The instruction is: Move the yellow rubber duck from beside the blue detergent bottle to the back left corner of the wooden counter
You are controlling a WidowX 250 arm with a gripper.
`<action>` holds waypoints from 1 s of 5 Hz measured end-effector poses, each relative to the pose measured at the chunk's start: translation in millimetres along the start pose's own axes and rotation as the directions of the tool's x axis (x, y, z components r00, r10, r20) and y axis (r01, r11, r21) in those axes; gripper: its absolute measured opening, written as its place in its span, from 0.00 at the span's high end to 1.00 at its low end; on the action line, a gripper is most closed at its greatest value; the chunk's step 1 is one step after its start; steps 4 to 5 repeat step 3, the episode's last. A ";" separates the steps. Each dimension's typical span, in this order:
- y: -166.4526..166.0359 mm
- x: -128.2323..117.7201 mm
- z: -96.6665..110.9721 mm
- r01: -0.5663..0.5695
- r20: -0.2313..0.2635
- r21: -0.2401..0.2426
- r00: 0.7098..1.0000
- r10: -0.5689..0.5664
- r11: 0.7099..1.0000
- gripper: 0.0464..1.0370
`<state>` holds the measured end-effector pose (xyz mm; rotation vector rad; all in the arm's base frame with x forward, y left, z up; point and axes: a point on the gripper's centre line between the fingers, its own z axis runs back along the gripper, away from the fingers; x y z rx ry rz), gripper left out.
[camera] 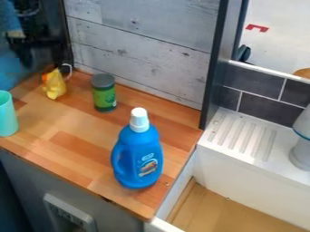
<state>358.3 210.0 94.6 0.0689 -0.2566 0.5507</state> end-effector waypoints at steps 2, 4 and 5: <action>-19.2 -44.0 61.0 0.170 -0.012 -0.019 0.985 -0.170 0.985 0.04; -31.9 -57.4 67.9 0.306 -0.056 -0.004 0.950 -0.306 0.952 0.04; -31.9 -57.4 67.9 0.306 -0.056 -0.004 0.950 -0.306 0.952 0.04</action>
